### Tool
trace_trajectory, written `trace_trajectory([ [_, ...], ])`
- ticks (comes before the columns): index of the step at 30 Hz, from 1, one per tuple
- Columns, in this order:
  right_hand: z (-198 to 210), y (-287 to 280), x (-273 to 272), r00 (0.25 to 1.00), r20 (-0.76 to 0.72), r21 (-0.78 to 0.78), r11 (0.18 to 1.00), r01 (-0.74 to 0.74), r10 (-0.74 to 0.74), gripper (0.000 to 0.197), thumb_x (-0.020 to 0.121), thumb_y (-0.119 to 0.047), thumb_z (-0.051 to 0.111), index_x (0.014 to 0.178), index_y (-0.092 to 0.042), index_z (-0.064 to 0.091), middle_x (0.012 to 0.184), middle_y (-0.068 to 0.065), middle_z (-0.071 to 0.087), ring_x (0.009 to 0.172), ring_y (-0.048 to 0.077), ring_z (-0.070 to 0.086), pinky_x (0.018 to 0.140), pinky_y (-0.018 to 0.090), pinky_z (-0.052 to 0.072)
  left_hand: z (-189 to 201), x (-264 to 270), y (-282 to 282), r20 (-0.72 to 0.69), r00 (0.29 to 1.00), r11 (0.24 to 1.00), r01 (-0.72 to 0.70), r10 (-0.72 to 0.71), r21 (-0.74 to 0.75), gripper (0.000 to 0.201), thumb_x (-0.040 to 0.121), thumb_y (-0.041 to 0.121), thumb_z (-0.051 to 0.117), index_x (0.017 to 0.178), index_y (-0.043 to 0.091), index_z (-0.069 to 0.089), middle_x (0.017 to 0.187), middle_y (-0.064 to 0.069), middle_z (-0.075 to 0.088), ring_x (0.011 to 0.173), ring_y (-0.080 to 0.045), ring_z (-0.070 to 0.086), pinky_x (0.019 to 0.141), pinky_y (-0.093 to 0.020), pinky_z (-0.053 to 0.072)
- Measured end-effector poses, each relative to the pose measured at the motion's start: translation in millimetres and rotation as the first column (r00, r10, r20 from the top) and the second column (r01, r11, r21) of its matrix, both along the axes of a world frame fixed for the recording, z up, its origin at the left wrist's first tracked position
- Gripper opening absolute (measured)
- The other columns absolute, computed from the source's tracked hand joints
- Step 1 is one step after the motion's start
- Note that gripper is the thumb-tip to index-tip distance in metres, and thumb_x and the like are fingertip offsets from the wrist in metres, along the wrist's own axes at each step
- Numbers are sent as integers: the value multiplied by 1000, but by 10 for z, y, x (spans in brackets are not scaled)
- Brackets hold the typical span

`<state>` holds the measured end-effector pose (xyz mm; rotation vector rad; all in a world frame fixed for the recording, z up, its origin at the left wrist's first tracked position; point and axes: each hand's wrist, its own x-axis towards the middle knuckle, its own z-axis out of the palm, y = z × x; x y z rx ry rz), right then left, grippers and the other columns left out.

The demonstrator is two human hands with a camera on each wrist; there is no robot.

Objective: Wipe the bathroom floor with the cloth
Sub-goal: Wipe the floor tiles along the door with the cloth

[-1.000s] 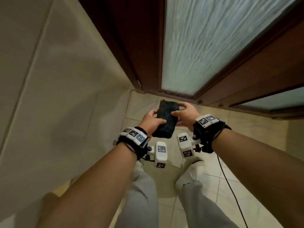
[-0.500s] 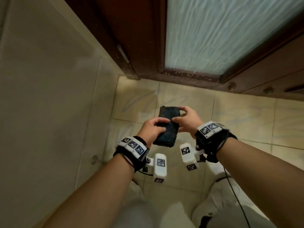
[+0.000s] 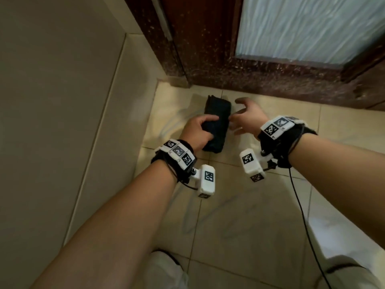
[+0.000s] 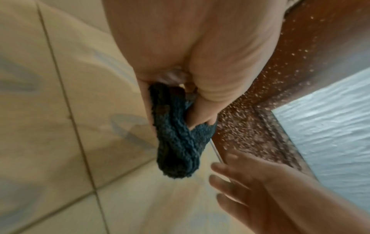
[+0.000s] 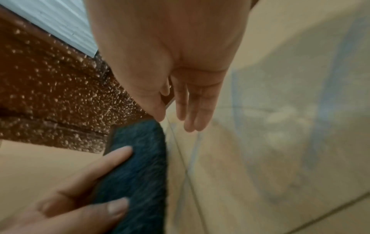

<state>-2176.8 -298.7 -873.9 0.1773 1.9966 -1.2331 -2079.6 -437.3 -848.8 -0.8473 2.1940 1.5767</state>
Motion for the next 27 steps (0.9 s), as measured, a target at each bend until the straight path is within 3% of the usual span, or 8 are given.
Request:
trace_trajectory([
  [2, -8, 65, 3, 990, -128, 89, 995, -52, 63, 64, 90, -9, 66, 146, -20, 36, 103, 15, 64, 78, 26, 67, 65, 39, 59, -64, 43, -126, -6, 999, 998, -37, 36, -54, 57, 77, -14, 61, 123, 20, 65, 130, -8, 59, 115, -20, 57, 99, -37, 51],
  [5, 2, 217, 31, 910, -299, 293, 935, -198, 286, 66, 86, -23, 70, 144, -20, 41, 112, 7, 62, 98, 25, 62, 82, 34, 53, -115, 120, -355, 3, 994, 990, -109, 110, -84, 59, 77, -14, 62, 123, 23, 65, 132, -8, 59, 119, -23, 56, 101, -39, 50],
  [8, -64, 409, 53, 827, -337, 452, 848, -277, 450, 66, 84, -29, 71, 143, -21, 43, 128, 11, 53, 119, 30, 49, 96, 37, 45, -136, 177, -448, -21, 990, 989, -139, 138, -52, 60, 78, -16, 61, 123, 24, 65, 131, -7, 59, 118, -22, 57, 99, -37, 51],
  [11, -130, 558, 21, 753, -333, 592, 748, -301, 568, 71, 81, -38, 72, 143, -23, 43, 139, 12, 46, 127, 32, 40, 103, 42, 41, -183, 165, -464, -33, 989, 989, -145, 144, -35, 62, 78, -18, 59, 122, 25, 66, 130, -7, 60, 116, -22, 59, 97, -35, 53],
  [21, -262, 808, 96, 718, -259, 717, 627, -305, 645, 89, 74, -52, 75, 148, -26, 34, 153, 12, 28, 139, 35, 28, 113, 48, 30, -377, 113, -221, -20, 999, 998, -26, 25, -58, 61, 75, -24, 52, 107, 25, 70, 120, -4, 63, 113, -21, 60, 91, -31, 55],
  [24, -307, 837, 116, 697, -260, 738, 603, -303, 668, 94, 71, -55, 75, 149, -27, 30, 156, 12, 22, 140, 35, 24, 114, 48, 27, -473, 116, -197, 8, 1000, 994, -7, 8, -107, 61, 75, -22, 52, 111, 23, 69, 122, -5, 63, 112, -22, 60, 95, -34, 54],
  [27, -334, 804, 94, 697, -249, 747, 591, -304, 672, 98, 70, -61, 71, 150, -28, 26, 159, 12, 16, 143, 36, 19, 116, 49, 24, -519, 92, -188, 57, 993, 960, 112, -101, -256, 59, 77, -11, 59, 122, 26, 64, 130, -6, 54, 114, -24, 57, 97, -27, 49],
])
